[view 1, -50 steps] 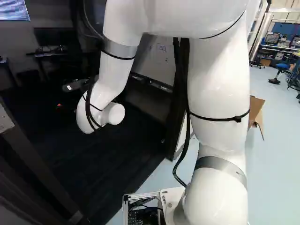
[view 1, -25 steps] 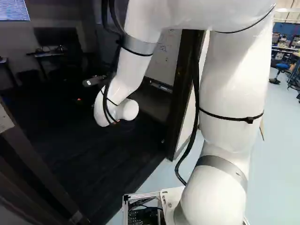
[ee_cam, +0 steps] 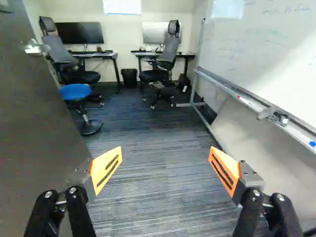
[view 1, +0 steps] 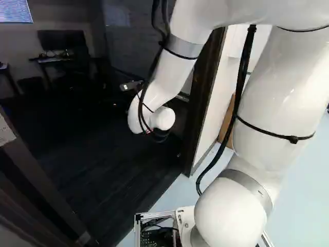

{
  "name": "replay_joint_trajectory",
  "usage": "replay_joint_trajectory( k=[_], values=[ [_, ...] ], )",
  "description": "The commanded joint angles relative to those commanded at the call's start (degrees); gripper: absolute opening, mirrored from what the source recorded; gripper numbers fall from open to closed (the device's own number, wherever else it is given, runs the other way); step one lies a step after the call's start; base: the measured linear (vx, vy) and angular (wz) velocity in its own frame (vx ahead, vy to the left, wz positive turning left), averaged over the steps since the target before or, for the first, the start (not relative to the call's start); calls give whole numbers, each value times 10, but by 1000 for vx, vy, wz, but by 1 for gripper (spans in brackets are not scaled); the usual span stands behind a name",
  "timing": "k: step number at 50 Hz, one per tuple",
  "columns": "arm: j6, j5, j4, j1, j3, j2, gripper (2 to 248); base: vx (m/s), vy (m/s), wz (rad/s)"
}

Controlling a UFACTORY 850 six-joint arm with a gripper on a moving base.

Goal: Open the door and move inside

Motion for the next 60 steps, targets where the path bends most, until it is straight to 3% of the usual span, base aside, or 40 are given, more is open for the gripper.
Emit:
replay_joint_trajectory(
  k=[15,30,47,60],
  values=[
    [0,-12,0,-83,60,58,247,0,0,0],
    [0,-22,1,-151,109,105,247,0,0,0],
    [0,-31,1,-211,153,147,247,0,0,0],
    [0,-36,1,-244,176,169,247,0,0,0]
  ],
)
